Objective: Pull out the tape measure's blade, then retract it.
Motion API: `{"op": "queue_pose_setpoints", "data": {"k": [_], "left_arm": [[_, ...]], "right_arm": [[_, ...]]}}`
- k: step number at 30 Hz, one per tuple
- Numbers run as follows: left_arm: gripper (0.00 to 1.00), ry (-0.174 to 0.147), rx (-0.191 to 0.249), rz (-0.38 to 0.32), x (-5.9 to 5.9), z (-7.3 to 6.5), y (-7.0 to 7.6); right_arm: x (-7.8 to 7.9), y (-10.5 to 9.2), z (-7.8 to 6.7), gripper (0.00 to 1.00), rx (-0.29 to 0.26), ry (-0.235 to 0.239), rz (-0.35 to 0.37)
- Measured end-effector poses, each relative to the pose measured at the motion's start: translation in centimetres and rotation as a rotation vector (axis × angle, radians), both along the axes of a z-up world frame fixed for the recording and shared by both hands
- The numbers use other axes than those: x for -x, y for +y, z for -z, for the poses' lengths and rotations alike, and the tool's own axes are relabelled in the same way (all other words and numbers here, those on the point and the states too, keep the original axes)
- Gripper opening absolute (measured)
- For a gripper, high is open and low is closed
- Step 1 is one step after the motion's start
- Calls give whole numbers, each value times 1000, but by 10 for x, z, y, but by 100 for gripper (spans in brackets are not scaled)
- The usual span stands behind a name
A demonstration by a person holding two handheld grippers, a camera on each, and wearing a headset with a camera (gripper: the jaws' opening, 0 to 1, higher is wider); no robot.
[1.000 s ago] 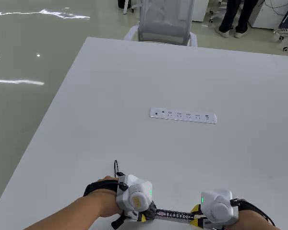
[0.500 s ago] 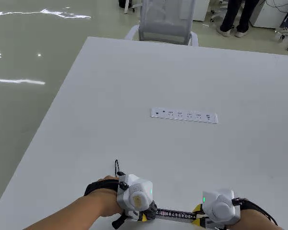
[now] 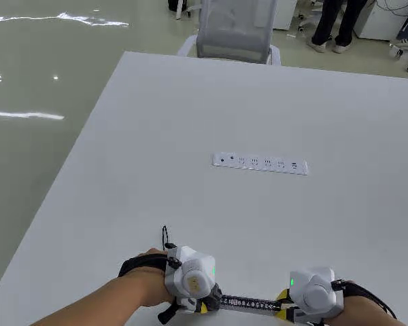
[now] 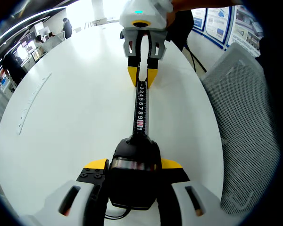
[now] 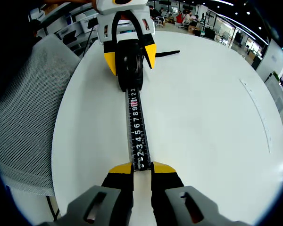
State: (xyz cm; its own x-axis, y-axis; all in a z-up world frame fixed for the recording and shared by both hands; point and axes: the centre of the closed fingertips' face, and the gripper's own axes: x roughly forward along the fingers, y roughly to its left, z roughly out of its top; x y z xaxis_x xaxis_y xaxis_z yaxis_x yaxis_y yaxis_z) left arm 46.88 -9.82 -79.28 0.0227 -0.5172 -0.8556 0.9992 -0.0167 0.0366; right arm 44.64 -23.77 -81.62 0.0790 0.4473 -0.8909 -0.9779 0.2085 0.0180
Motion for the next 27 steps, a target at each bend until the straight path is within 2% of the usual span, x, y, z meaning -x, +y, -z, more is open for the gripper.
{"op": "queue_pose_setpoints", "data": {"k": [27], "left_arm": [[35,2,4,-3,0,0,-1]], "right_arm": [[2,-16,-1,11,10,2,16]]}}
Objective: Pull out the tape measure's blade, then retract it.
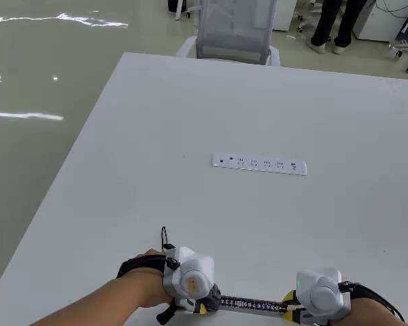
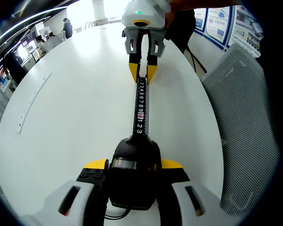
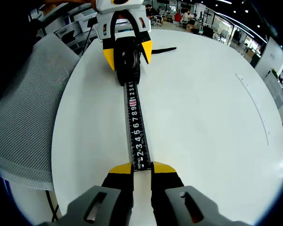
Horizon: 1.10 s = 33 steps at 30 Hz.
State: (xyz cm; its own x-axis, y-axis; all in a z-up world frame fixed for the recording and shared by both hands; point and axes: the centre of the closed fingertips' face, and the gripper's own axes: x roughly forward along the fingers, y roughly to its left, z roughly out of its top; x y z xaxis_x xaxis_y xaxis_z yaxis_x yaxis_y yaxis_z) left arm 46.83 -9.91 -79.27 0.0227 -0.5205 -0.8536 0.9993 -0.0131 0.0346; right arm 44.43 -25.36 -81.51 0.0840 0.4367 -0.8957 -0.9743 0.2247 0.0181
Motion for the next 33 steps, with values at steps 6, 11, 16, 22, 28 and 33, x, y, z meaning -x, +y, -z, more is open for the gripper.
{"op": "queue_pose_setpoints", "data": {"k": [6,11,16,22,28,33], "left_arm": [[36,1,2,0,-1,0,0],[36,1,3,-1,-1,0,0],[35,1,3,-2,-2,0,0],[36,2,3,-2,-2,1,0],[36,2,3,-3,-2,0,0],[36,2,3,-3,-1,0,0]], "right_arm": [[0,-3,0,11,4,1,0],[-1,-7,0,11,10,-1,-4],[-1,-10,0,11,13,1,1],[0,-12,0,11,14,3,7],[0,-15,0,11,19,5,12],[1,-18,0,11,21,4,11]]}}
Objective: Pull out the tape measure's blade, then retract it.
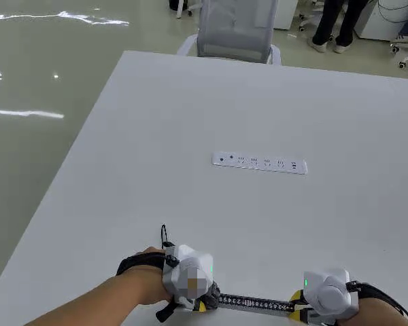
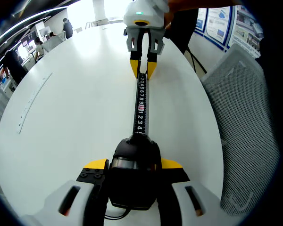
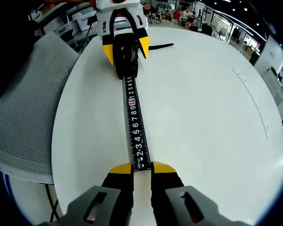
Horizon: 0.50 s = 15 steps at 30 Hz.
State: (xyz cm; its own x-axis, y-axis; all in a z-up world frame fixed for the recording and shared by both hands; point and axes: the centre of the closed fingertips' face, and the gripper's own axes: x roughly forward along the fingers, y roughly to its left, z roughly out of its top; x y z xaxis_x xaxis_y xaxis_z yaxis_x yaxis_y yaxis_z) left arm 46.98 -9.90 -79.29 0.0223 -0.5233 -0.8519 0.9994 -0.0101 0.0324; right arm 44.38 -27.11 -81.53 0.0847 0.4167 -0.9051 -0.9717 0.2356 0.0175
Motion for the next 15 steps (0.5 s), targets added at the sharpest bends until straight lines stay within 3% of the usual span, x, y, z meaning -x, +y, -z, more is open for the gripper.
{"op": "queue_pose_setpoints", "data": {"k": [15], "left_arm": [[36,0,-1,-1,-1,2,0]], "right_arm": [[1,-9,2,11,7,3,9]]}}
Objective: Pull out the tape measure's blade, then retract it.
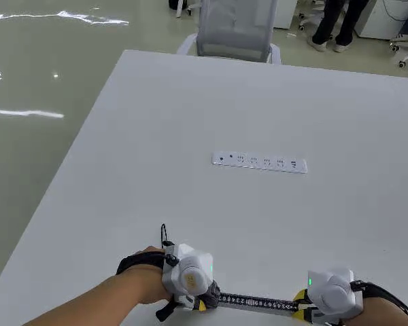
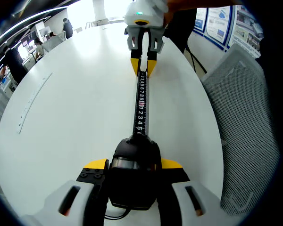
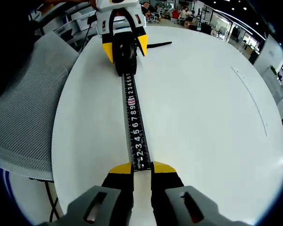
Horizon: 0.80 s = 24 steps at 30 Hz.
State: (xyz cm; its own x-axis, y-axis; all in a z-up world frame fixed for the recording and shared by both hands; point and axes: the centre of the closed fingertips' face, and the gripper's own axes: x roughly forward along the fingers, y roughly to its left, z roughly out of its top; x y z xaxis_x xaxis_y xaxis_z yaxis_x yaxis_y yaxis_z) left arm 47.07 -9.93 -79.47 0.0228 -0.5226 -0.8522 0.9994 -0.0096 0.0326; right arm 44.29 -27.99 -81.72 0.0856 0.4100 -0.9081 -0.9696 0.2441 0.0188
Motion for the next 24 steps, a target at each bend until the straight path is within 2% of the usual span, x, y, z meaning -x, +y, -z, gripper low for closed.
{"op": "queue_pose_setpoints", "data": {"k": [24], "left_arm": [[36,1,4,-4,-1,-1,1]], "right_arm": [[0,-15,-1,11,26,-3,-5]]}}
